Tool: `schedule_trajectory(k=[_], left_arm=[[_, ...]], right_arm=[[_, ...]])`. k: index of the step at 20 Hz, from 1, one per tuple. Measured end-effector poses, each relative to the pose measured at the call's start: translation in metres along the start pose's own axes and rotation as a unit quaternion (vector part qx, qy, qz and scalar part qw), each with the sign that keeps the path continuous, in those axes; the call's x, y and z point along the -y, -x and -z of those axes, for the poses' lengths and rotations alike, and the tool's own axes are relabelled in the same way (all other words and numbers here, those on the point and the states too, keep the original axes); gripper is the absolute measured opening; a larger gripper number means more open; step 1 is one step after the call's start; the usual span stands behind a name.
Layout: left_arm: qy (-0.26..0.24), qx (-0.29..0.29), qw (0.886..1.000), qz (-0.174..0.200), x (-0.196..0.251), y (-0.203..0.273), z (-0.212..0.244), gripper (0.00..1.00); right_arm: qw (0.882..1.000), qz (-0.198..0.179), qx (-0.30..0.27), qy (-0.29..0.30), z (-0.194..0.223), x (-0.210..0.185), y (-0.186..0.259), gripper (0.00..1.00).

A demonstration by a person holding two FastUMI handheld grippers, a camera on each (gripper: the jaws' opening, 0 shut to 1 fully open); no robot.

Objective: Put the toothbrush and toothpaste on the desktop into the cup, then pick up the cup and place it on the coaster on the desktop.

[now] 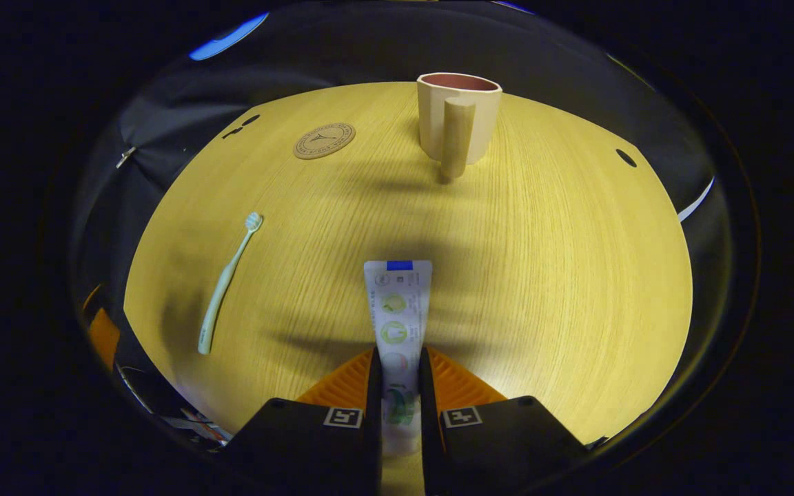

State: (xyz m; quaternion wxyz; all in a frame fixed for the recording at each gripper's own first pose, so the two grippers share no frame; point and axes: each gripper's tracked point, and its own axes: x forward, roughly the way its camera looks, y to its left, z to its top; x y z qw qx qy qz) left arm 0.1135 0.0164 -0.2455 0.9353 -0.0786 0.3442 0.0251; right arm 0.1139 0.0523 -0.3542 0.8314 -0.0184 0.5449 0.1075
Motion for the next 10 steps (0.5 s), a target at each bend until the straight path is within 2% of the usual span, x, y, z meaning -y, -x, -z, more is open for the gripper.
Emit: schedule_trajectory(k=[3,5,7,10], left_arm=[[-0.031,-0.056,0.998,0.011,0.004,-0.043,0.014,0.96],[-0.030,-0.086,0.996,0.010,0.005,-0.065,0.020,0.96],[-0.025,-0.117,0.993,0.002,0.003,-0.077,0.027,0.96],[-0.054,-0.159,0.986,-0.015,0.002,-0.094,0.038,0.95]], right_arm=[[1.000,-0.005,0.009,-0.012,0.003,0.009,0.010,0.27],[1.000,-0.008,0.017,-0.023,0.003,0.016,0.017,0.27],[0.999,-0.008,0.025,-0.037,0.001,0.024,0.024,0.27],[0.998,-0.007,0.034,-0.046,0.001,0.035,0.030,0.27]])
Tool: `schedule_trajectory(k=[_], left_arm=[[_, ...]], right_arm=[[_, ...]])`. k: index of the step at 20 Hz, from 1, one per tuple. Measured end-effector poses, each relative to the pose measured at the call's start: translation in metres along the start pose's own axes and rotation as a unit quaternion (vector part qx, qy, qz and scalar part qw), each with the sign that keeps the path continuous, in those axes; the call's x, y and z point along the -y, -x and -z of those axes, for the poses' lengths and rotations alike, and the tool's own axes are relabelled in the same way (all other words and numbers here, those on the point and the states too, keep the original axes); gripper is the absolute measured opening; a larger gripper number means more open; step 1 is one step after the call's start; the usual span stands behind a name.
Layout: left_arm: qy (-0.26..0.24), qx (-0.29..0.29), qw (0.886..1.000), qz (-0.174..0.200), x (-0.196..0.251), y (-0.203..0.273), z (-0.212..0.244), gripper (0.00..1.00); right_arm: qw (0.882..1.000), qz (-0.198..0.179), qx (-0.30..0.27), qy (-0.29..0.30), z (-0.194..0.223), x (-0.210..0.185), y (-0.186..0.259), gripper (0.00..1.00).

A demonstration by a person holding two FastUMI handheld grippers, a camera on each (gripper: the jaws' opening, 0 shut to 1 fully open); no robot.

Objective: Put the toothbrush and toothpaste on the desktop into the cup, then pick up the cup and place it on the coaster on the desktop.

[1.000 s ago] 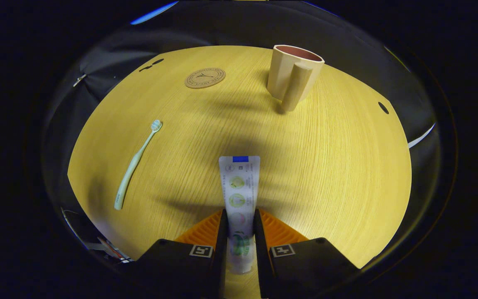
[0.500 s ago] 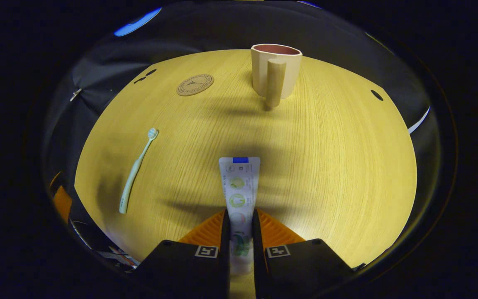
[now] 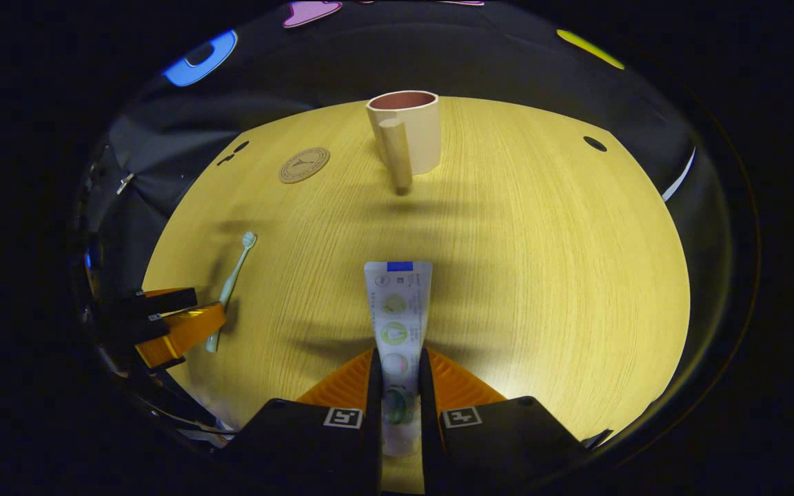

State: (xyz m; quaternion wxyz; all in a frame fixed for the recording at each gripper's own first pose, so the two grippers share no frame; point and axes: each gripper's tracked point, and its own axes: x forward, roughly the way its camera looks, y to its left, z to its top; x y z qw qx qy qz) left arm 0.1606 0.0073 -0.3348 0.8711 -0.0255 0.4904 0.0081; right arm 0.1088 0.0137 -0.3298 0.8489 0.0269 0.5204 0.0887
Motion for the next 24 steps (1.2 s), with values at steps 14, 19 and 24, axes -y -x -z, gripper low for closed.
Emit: schedule_trajectory(k=[14,19,24], left_arm=[[-0.038,-0.125,0.991,0.012,0.003,-0.017,0.007,0.31],[-0.055,-0.142,0.988,0.021,0.003,-0.017,0.008,0.12],[-0.038,-0.120,0.992,0.024,0.003,-0.017,0.006,0.07]], right_arm=[[0.999,-0.019,0.007,-0.028,0.009,0.015,0.012,0.27],[0.999,-0.017,0.010,-0.025,0.011,0.017,0.012,0.27],[0.999,-0.020,0.031,-0.021,0.000,0.017,0.030,0.27]])
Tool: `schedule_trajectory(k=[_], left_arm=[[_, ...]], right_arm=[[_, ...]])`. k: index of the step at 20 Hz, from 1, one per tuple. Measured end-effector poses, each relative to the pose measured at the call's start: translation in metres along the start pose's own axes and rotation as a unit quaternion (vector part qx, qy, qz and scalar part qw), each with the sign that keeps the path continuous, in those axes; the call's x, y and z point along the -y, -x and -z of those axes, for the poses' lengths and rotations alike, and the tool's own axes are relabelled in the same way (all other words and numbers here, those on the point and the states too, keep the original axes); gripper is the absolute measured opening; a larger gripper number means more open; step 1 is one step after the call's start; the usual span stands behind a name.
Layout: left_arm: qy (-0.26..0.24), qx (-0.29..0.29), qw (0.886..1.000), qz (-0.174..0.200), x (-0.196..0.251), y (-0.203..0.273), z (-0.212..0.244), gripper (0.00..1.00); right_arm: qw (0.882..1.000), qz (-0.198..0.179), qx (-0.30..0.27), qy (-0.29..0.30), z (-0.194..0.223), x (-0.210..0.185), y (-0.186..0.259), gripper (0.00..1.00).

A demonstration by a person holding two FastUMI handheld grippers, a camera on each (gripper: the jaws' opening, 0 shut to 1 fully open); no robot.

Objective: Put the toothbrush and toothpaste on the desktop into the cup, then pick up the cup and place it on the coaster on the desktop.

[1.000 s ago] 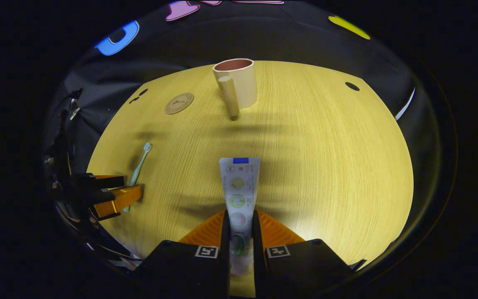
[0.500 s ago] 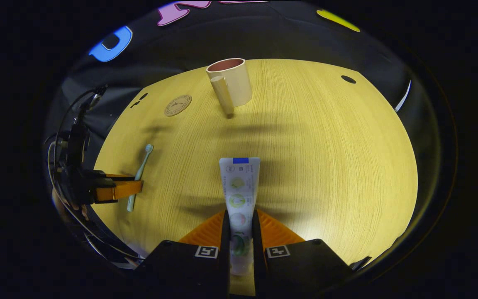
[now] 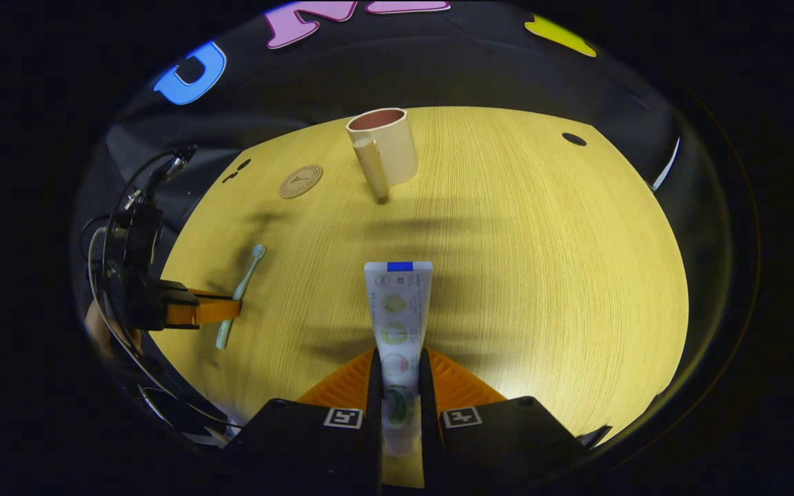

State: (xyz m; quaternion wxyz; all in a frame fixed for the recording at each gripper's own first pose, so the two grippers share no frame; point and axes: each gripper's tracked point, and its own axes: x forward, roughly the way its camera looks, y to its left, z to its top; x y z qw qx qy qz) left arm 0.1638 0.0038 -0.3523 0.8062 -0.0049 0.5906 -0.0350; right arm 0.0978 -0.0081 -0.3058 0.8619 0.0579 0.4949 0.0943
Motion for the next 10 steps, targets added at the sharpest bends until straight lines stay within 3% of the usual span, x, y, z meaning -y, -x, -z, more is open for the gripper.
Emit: schedule_trajectory(k=[5,10], left_arm=[[0.012,0.026,1.000,0.002,0.003,0.007,0.007,0.07],[0.025,0.060,0.998,0.016,0.014,0.023,0.011,0.07]], right_arm=[[0.998,0.007,0.048,0.035,-0.035,-0.002,0.012,0.27],[0.992,-0.012,0.118,0.042,-0.090,-0.017,0.028,0.27]])
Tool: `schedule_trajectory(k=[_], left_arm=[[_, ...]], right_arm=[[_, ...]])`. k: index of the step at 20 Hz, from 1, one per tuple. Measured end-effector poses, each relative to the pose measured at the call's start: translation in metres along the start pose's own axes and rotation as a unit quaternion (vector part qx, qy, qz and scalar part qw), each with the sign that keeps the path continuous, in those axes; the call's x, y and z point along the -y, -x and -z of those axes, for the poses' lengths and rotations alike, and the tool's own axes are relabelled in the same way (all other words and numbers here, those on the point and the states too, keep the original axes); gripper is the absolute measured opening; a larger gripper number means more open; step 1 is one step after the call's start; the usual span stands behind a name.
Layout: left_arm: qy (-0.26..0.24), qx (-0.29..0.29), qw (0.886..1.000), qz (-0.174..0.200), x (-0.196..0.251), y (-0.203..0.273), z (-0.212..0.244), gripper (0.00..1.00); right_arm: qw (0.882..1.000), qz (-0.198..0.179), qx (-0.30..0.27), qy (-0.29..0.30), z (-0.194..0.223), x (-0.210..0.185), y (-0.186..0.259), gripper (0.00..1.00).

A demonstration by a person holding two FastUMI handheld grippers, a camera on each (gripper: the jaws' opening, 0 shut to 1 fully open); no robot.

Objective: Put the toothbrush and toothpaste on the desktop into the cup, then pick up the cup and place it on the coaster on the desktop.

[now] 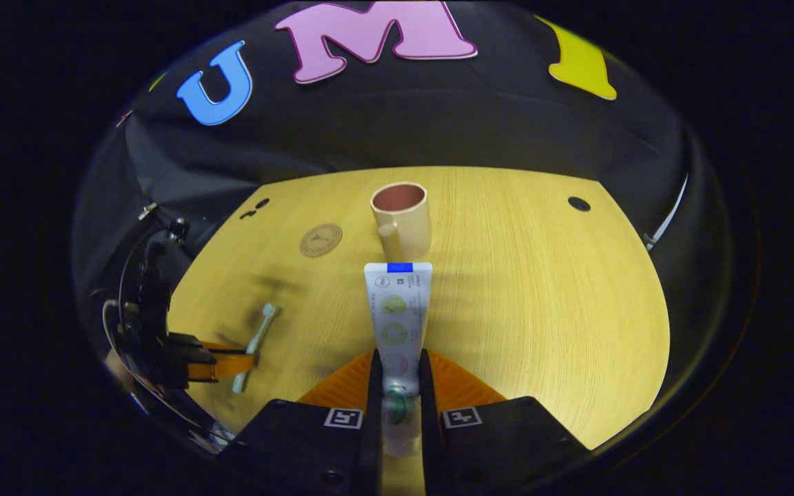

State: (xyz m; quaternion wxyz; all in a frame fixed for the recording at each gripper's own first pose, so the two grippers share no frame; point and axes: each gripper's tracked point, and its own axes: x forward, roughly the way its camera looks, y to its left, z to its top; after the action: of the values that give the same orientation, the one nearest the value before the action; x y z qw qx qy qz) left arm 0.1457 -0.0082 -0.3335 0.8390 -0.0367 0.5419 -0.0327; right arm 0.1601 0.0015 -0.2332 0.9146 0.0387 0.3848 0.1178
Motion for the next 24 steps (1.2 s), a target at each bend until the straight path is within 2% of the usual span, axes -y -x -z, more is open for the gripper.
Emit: schedule_trajectory(k=[5,7,11,17,21,24], left_arm=[[0.008,0.037,0.999,0.009,0.011,0.017,-0.007,0.06],[0.020,0.057,0.998,0.026,0.022,0.024,-0.013,0.06],[0.002,0.085,0.996,0.031,0.030,0.037,-0.022,0.07],[0.018,0.114,0.993,0.035,0.040,0.053,-0.033,0.07],[0.034,0.142,0.989,0.038,0.044,0.065,-0.048,0.06],[0.048,0.156,0.986,0.042,0.046,0.071,-0.060,0.06]], right_arm=[[0.995,-0.012,0.096,0.017,-0.070,-0.011,-0.003,0.27],[0.992,-0.018,0.126,0.016,-0.095,-0.016,-0.007,0.27],[0.984,-0.015,0.173,0.026,-0.134,-0.015,-0.024,0.27],[0.969,-0.014,0.248,0.009,-0.191,-0.013,-0.057,0.27],[0.956,-0.002,0.293,0.024,-0.216,-0.009,-0.085,0.27],[0.953,0.009,0.302,0.022,-0.220,-0.003,-0.111,0.27]])
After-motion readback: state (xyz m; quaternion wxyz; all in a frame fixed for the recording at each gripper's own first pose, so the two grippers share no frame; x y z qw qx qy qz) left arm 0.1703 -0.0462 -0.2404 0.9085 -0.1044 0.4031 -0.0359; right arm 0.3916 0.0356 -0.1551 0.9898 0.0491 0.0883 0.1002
